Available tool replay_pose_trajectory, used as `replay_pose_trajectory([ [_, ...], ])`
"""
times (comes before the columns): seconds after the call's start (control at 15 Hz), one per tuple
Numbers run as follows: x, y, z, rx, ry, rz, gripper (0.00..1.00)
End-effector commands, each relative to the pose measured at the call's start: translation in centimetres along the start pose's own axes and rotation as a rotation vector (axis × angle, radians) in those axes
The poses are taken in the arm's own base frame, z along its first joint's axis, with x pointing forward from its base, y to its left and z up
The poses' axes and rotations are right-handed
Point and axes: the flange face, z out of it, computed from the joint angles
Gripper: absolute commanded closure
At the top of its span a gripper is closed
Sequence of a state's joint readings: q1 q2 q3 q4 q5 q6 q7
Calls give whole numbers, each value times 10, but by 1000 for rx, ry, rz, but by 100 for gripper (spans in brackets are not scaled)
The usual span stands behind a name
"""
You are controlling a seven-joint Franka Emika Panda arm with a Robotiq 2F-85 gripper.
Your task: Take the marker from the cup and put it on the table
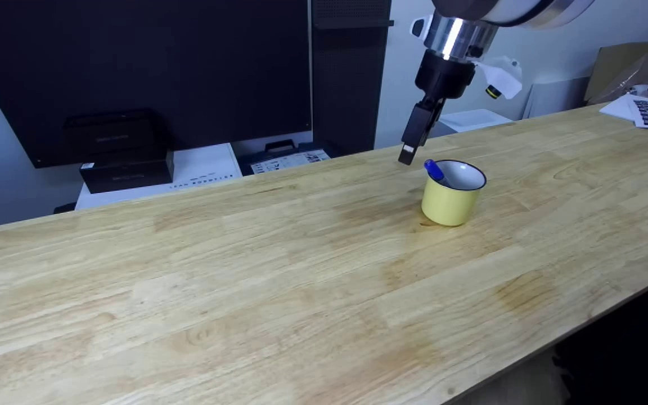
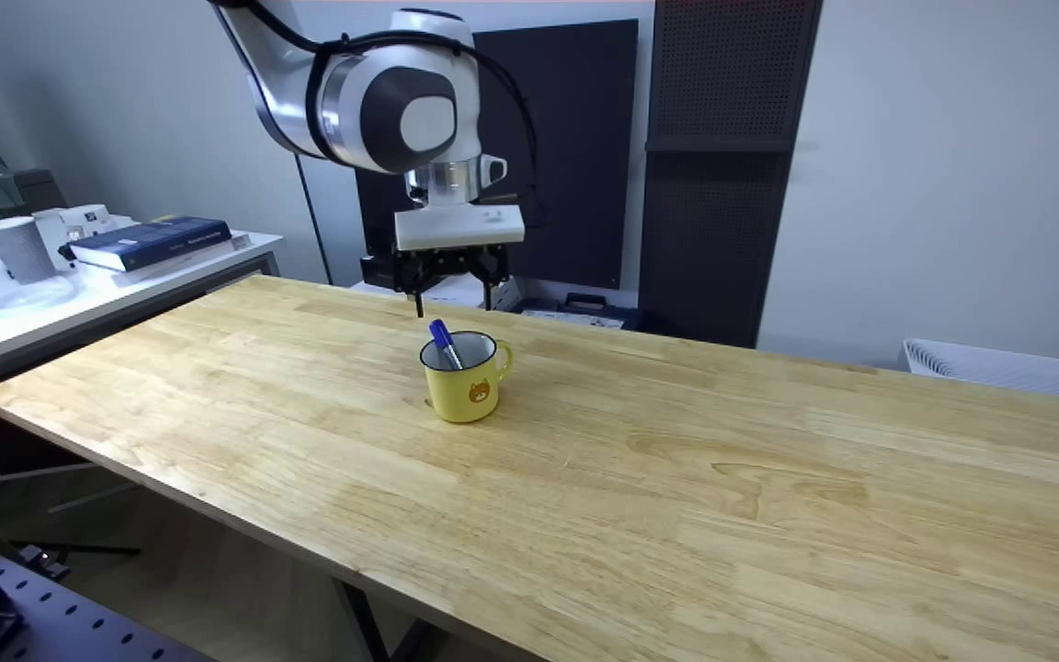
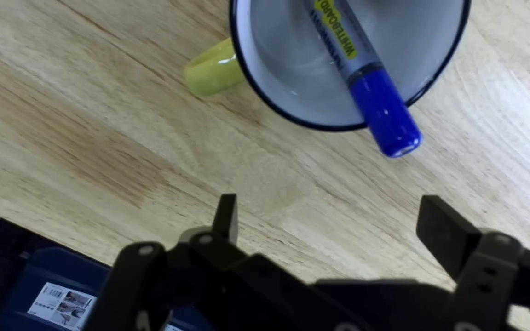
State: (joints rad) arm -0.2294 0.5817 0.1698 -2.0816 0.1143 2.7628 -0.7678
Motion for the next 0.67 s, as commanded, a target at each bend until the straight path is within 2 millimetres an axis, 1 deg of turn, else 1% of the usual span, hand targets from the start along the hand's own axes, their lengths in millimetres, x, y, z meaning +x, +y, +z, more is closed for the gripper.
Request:
replay_pose_trajectory([
  [0.0,1,-2,0,1,-3,-9,0],
  [0.33,-18,-19,-1,4,-27,-55,0],
  [0.53,-23,-25,-2,-3,-26,-67,0],
  [0.6,-24,-26,-4,-10,-16,-70,13],
])
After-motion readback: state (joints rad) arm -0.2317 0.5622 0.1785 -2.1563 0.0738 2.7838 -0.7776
